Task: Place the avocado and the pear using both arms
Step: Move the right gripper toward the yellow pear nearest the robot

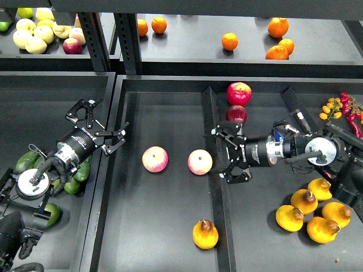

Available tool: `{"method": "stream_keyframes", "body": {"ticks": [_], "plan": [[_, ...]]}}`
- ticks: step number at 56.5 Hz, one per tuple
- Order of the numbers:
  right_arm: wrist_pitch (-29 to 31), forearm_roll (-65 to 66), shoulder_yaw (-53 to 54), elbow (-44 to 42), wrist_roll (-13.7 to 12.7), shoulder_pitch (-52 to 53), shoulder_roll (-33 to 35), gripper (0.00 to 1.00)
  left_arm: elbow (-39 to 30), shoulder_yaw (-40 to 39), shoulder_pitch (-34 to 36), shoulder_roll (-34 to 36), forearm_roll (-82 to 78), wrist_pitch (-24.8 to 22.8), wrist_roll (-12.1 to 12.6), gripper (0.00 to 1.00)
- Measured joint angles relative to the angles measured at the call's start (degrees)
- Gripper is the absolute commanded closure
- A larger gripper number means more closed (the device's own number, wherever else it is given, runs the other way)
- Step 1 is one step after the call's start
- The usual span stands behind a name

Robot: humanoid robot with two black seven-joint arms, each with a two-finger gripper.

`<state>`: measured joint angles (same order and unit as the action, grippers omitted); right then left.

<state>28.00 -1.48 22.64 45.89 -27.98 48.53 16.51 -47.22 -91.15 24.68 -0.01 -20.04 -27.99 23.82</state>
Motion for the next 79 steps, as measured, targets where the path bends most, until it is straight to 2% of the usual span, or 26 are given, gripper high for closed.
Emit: {"method": "stream_keyframes", "body": {"ticks": [13,26,52,79], "plan": [[0.0,8.92,-4.06,1.38,-0.03,-2.44,0.01,0.01,-0.37,0.18,-1.19,0.0,0.0,0.0,0.08,0.02],[0.0,12.49,-5.42,1.69,-0.03,-3.83,0.03,0.0,-0.56,0.69,-1.39,0.0,0.0,-0.02,0.09,0.02],[0.0,13.68,-7.98,1.52,-0.03,-6.6,-0.05,0.01,-0.86,0.85,-1.39,0.01,0.0,-0.02,0.18,0.02],[0.0,13.58,-8.53,-0.87,-0.02,-9.86,-3.55,0.02,-1.38,1.39,-1.39,0.01,0.0,-0.02,0.18,0.02]]}}
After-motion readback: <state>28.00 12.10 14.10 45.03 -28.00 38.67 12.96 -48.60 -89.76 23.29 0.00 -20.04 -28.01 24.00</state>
